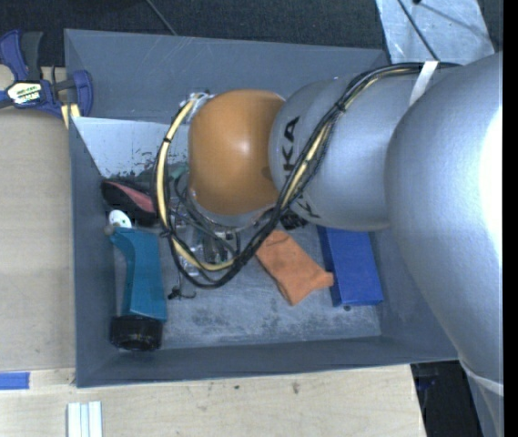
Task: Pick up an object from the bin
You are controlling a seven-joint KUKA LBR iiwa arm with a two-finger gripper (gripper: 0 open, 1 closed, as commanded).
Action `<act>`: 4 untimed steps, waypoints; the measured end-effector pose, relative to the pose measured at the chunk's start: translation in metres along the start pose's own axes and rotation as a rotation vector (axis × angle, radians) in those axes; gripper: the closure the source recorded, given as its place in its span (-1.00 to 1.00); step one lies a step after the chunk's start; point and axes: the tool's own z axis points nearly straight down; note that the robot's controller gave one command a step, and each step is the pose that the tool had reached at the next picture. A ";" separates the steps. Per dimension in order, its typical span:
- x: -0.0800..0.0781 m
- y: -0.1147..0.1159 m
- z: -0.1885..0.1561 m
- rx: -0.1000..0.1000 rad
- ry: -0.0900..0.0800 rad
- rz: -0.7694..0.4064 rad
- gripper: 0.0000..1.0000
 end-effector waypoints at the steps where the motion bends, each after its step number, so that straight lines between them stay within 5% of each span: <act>1: -0.002 -0.001 -0.005 -0.002 -0.008 0.003 -1.00; 2: -0.037 -0.025 -0.014 -0.002 -0.008 -0.080 -1.00; 4: 0.003 -0.057 -0.067 0.000 -0.005 -0.363 -1.00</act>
Offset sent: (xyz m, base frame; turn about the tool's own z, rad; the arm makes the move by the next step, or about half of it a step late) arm 0.0697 -0.0501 0.0213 -0.1461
